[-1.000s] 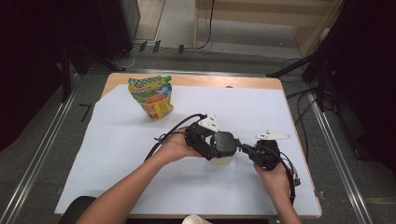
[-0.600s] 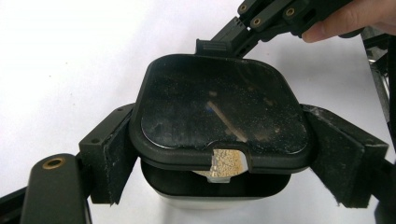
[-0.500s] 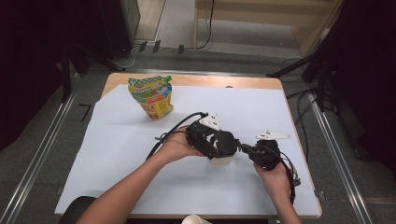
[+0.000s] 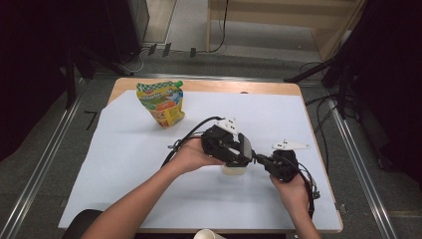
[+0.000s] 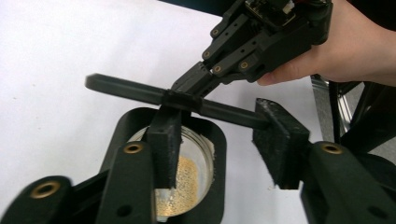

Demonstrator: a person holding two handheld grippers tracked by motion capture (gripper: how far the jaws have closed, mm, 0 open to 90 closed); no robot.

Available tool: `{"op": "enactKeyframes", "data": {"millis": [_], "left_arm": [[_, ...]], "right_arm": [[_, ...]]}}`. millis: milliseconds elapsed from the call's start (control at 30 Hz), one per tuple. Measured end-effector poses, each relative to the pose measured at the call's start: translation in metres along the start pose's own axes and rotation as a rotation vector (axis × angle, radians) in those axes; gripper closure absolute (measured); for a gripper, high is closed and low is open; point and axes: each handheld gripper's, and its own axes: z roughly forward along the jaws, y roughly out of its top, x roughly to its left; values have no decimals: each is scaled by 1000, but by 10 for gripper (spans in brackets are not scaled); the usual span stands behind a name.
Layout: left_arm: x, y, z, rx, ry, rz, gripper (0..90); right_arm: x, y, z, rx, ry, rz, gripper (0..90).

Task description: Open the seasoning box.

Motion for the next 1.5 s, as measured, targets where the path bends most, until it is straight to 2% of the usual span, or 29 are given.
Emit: {"op": "enactKeyframes", "data": {"millis": [33, 67, 100, 133, 233, 400, 533, 667, 867, 933, 967, 1000, 1133, 1167, 1200, 1233, 1333, 1400, 1500], "left_arm": [[0, 2, 0, 9, -5, 7, 590], [-1, 3, 0, 10, -7, 8, 590], [-3, 7, 1, 14, -32, 26, 663], [-3, 7, 1, 14, -32, 26, 701], [-5, 12, 4, 19, -53, 42, 769], [-5, 21, 14, 29, -87, 47, 807], [-2, 24, 20, 32, -110, 30, 811], [2, 22, 18, 30, -133, 5, 794], [6, 15, 2, 18, -109, -14, 733], [8, 12, -3, 13, -98, -24, 707], [11, 8, -9, -1, -76, -32, 706], [11, 8, -9, -1, -76, -32, 703], [17, 0, -19, -22, -56, -32, 712], [21, -5, -24, -7, -48, -64, 695], [21, -5, -24, -7, -48, -64, 661], [23, -7, -25, -8, -47, -86, 661], [32, -16, -28, -3, -96, -150, 619], [35, -22, -28, -7, -98, -158, 581], [34, -25, -33, -1, -75, -154, 535]], "right_arm": [[0, 0, 0, -1, 0, -1, 900], [0, 0, 0, -1, 0, -1, 900], [0, 0, 0, 3, 4, 4, 900], [0, 0, -1, 3, 8, 4, 900], [1, -1, -1, 4, 10, 4, 900], [2, -2, -2, 3, 12, 15, 900], [2, -3, -2, 9, 23, 17, 900], [4, -3, -2, 4, 31, 2, 900], [11, -9, -15, -12, 53, -5, 898], [18, -13, -23, -21, 71, -1, 888], [21, -14, -26, -27, 81, -3, 877], [21, -14, -26, -27, 81, -3, 877], [35, -14, -31, -51, 113, -36, 838], [41, -16, -30, -48, 132, -42, 816], [41, -16, -30, -48, 132, -42, 816], [45, -16, -30, -46, 152, -39, 808], [53, -17, -31, -48, 183, -48, 786], [60, -18, -31, -57, 208, -63, 749], [65, -19, -29, -65, 230, -74, 725]]}}
